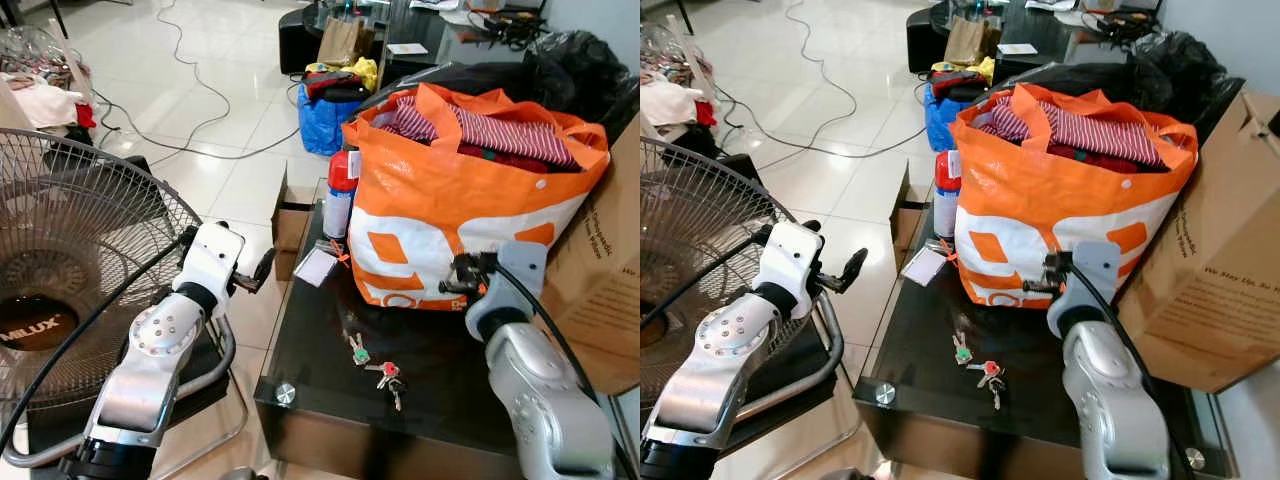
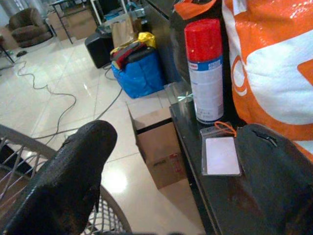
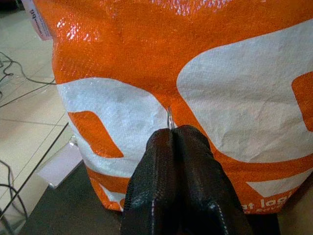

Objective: Hang keys on a hook

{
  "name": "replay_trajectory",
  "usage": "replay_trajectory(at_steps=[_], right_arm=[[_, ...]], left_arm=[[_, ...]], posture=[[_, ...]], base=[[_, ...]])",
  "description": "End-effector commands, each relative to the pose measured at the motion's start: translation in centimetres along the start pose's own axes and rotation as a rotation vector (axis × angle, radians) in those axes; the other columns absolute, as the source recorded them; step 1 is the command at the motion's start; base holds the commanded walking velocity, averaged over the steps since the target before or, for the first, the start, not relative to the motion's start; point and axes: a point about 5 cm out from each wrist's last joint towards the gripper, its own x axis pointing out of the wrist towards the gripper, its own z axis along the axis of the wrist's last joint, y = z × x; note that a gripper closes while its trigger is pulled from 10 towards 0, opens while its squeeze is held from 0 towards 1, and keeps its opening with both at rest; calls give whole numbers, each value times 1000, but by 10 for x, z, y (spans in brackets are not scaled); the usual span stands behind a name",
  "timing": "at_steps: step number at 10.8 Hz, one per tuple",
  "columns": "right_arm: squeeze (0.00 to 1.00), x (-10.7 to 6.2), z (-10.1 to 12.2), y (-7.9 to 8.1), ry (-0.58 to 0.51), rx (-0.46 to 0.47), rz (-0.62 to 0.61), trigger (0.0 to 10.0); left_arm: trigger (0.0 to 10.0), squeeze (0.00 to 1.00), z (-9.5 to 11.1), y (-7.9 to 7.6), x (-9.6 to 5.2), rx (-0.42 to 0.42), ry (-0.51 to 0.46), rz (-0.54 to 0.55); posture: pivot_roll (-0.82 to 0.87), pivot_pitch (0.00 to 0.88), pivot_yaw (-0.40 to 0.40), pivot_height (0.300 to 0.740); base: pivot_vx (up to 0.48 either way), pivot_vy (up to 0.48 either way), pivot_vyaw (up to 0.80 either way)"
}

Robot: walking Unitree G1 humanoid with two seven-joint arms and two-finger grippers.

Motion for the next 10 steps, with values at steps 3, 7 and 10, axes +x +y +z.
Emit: replay_trajectory(at_steps=[3, 7, 10], right_arm=[[0, 2, -2, -4, -11, -2, -40, 118], [0, 4, -2, -6, -17, -2, -46, 0], [0, 4, -2, -5, -22, 3, -53, 0]], left_arm=[[10000, 0, -1, 1, 0, -1, 3, 8], [10000, 0, -4, -1, -4, -11, 8, 19], [10000, 0, -3, 0, -2, -8, 4, 24]], posture=[[-48, 0, 0, 740], [-33, 0, -27, 740], [-35, 0, -26, 740]], base=[[-259, 0, 0], [-301, 0, 0], [-286, 0, 0]])
